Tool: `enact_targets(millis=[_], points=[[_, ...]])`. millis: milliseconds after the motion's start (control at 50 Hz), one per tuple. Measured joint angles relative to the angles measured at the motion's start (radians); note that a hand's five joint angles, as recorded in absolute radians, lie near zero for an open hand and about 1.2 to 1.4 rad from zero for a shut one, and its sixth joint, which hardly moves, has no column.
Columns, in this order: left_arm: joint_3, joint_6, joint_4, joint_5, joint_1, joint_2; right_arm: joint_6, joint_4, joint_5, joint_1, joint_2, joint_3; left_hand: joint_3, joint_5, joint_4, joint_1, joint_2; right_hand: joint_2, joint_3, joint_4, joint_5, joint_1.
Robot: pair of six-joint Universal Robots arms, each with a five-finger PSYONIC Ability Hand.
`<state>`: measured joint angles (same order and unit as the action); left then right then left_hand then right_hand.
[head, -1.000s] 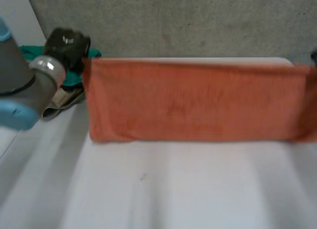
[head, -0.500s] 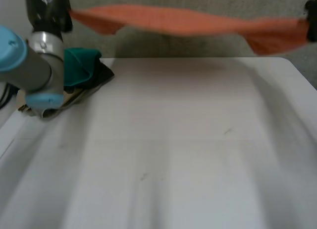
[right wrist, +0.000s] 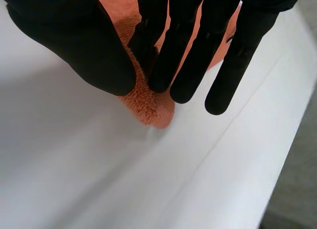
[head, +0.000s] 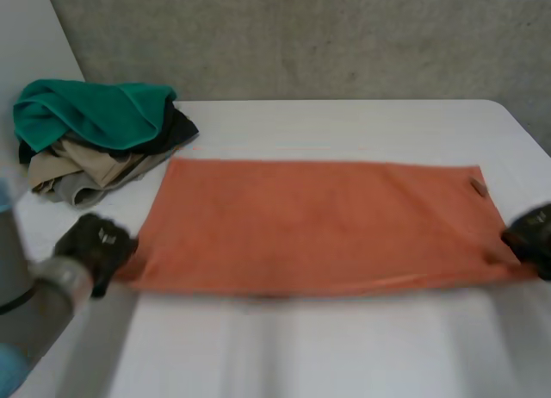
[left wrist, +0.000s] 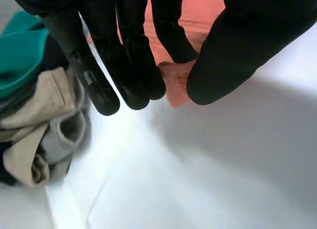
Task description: Fold the laundry.
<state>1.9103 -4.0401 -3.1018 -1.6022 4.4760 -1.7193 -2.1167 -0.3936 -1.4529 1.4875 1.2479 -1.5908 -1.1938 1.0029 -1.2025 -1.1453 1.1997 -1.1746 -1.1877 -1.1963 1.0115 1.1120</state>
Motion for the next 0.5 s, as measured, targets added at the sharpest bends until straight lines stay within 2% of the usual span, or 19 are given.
enact_targets(millis=[80, 120, 180, 360, 500], points=[[0.103, -0.152, 0.073, 0.035, 0.027, 0.154, 0.117, -0.034, 0.021, -0.056, 0.116, -0.103, 0.000, 0.000, 0.000, 0.000, 0.000, 0.000, 0.000, 0.000, 0.000, 0.000], [0.114, -0.175, 0.066, 0.061, 0.034, 0.184, 0.137, -0.014, 0.030, -0.067, 0.143, -0.127, 0.000, 0.000, 0.000, 0.000, 0.000, 0.000, 0.000, 0.000, 0.000, 0.000], [0.092, -0.151, 0.010, 0.097, 0.036, 0.174, 0.123, 0.041, 0.043, -0.072, 0.150, -0.136, 0.000, 0.000, 0.000, 0.000, 0.000, 0.000, 0.000, 0.000, 0.000, 0.000], [-0.117, 0.025, -0.236, 0.123, -0.027, -0.064, -0.066, 0.299, 0.062, -0.005, -0.017, -0.039, 0.000, 0.004, 0.000, 0.000, 0.000, 0.000, 0.000, 0.000, 0.004, 0.000], [-0.352, 0.056, -0.351, 0.045, -0.101, -0.309, -0.118, 0.483, 0.027, 0.057, -0.155, 0.064, 0.000, 0.004, 0.000, 0.000, 0.000, 0.000, 0.000, 0.000, 0.005, 0.000]])
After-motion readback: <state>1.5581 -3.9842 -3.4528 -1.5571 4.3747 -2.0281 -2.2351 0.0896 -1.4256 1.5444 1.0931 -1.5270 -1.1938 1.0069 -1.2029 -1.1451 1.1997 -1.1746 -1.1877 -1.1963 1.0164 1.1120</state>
